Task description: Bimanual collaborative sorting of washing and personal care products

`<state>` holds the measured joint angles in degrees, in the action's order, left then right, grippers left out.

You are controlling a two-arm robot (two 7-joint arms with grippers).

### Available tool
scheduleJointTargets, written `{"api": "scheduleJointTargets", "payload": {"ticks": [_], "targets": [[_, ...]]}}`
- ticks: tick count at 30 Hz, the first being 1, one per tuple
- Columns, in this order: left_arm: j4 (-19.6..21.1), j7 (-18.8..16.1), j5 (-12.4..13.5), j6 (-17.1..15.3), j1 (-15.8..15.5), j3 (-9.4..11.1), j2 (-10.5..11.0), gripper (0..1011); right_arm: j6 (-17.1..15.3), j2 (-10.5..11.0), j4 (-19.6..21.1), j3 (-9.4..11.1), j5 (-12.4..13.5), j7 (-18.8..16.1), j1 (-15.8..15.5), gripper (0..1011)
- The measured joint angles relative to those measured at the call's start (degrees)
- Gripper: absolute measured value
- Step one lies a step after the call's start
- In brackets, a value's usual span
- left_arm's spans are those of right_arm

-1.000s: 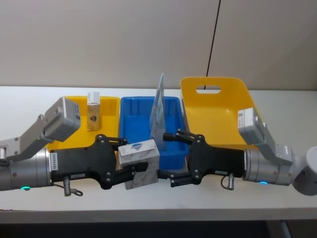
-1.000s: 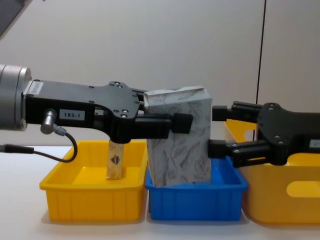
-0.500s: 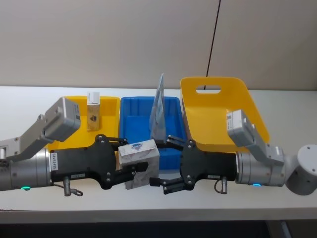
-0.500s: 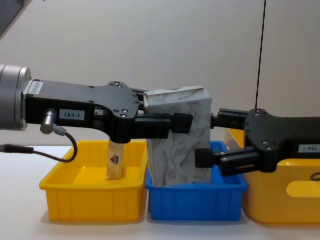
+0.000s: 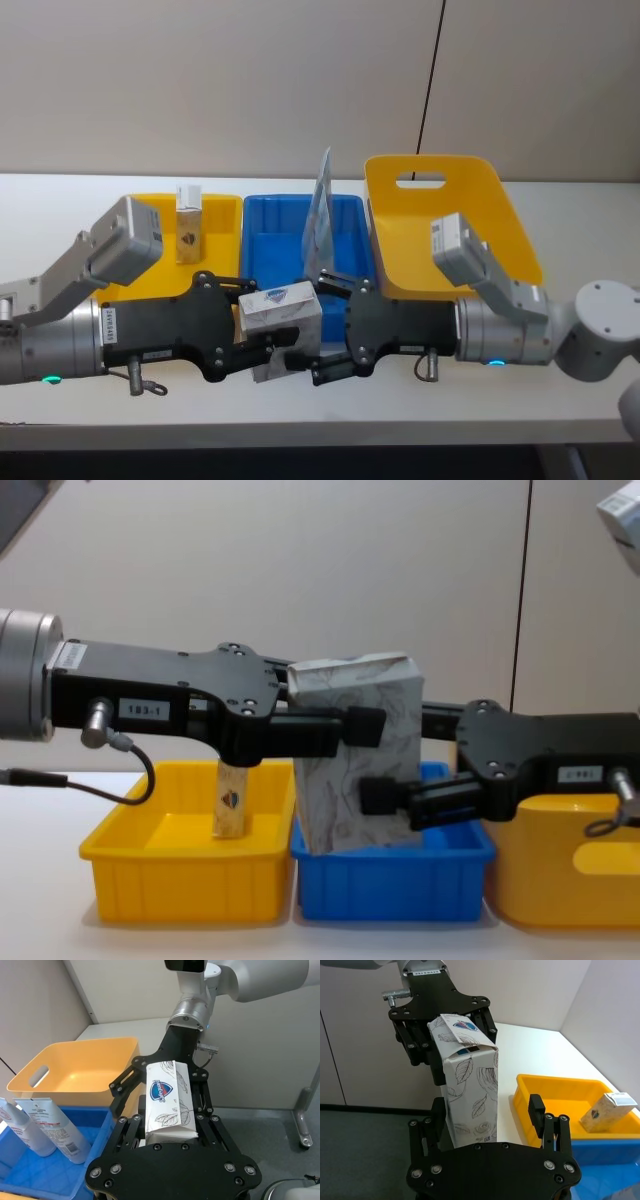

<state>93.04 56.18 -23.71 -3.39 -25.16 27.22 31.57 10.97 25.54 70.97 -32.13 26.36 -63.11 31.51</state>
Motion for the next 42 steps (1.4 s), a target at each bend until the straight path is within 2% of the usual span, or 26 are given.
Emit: {"api": "scheduleJointTargets", "payload": {"ticks": [14,21,30,33,34,42], "targets": [[0.0,0.0,0.0,0.0,0.0,0.0,0.0,380,0.4,-1.0,-2.0,-2.2,-0.2,-2.3,2.1,984],[0.0,0.0,0.0,0.0,0.0,0.0,0.0,380,0.9,-1.1,-2.3,-3.1,-0.4,-2.7,2.5,828],[0.0,0.0,0.0,0.0,0.0,0.0,0.0,380,1.3,-1.2,-2.4,-3.8,-0.9,-2.2,2.8,532],[0.0,0.0,0.0,0.0,0.0,0.0,0.0,380,1.5,-1.2,-2.4,-4.0,-1.0,-2.0,2.8,478],[0.0,0.0,0.0,0.0,0.0,0.0,0.0,380,1.6,-1.2,-2.4,-4.0,-1.0,-1.9,2.8,406],[0.0,0.0,0.0,0.0,0.0,0.0,0.0,381,1.9,-1.1,-2.0,-4.4,-1.1,-1.2,2.8,373]]}}
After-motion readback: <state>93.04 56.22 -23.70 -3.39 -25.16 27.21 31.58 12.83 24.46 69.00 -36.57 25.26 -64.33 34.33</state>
